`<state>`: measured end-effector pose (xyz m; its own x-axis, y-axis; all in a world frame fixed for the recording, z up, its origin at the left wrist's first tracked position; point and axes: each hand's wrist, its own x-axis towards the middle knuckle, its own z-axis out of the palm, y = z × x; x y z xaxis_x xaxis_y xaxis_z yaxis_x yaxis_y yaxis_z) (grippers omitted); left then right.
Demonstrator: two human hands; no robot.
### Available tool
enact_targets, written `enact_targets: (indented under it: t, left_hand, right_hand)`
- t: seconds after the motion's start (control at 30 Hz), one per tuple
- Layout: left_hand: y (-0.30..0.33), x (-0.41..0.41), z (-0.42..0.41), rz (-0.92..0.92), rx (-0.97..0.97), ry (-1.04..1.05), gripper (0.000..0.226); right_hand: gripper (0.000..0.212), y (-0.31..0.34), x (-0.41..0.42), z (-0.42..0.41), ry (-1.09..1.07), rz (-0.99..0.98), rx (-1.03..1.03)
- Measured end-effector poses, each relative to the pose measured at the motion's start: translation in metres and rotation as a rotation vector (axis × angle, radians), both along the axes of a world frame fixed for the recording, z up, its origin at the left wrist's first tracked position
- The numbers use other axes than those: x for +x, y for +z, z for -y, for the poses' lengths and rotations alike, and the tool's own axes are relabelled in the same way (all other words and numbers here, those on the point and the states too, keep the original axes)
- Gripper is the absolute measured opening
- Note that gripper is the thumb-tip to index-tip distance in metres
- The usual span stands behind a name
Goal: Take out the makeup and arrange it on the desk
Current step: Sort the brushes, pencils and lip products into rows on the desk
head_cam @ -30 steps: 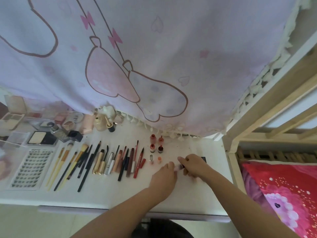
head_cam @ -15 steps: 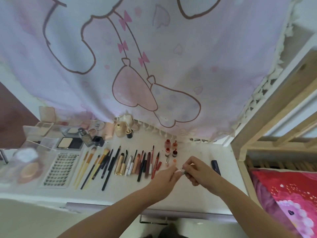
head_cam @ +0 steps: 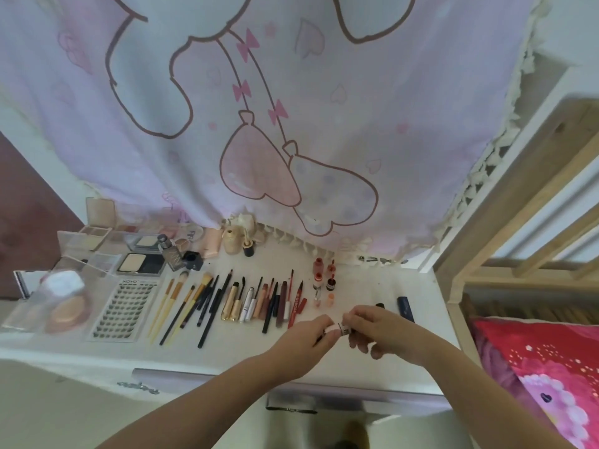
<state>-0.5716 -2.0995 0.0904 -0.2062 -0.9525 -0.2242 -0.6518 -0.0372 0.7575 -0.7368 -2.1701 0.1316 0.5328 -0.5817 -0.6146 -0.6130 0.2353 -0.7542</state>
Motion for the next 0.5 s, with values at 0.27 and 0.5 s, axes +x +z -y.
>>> enact_targets:
  t: [0.27, 0.5]
  left_hand:
    - [0.005, -0.015, 0.019, 0.004, -0.014, 0.029, 0.019]
    - [0.01, -0.028, 0.038, -0.005, -0.038, 0.043, 0.021]
  right_hand:
    - [0.02, 0.014, -0.016, 0.021, 0.025, 0.05, 0.004]
    - [0.017, 0.023, -0.026, 0.042, 0.096, 0.028, -0.049]
